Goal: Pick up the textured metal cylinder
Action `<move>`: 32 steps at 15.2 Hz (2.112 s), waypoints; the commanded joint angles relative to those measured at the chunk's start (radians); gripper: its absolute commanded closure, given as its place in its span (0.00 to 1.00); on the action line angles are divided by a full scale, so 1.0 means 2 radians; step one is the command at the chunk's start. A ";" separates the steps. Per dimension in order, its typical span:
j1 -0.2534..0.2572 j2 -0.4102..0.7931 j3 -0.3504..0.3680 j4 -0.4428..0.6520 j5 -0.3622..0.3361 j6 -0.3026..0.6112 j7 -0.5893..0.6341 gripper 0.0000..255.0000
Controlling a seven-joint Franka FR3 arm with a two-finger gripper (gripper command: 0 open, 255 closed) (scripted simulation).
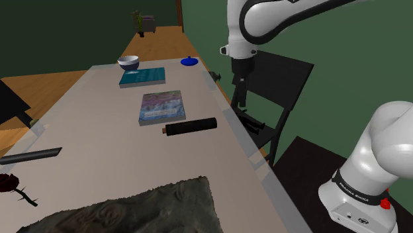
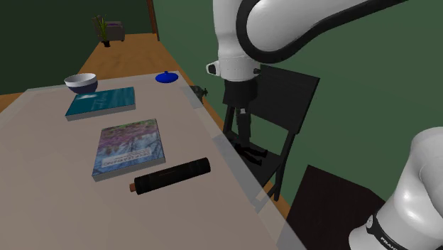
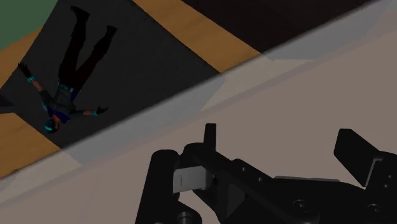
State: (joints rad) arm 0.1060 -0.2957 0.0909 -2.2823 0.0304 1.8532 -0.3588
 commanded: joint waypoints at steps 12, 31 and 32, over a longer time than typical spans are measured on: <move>0.032 0.230 0.031 0.165 -0.032 0.084 -0.061 0.00; 0.053 0.349 0.040 0.240 -0.059 0.134 -0.076 1.00; 0.053 0.349 0.040 0.240 -0.059 0.134 -0.076 1.00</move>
State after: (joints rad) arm 0.2118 0.4023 0.1714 -1.8027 -0.0883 2.1218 -0.5107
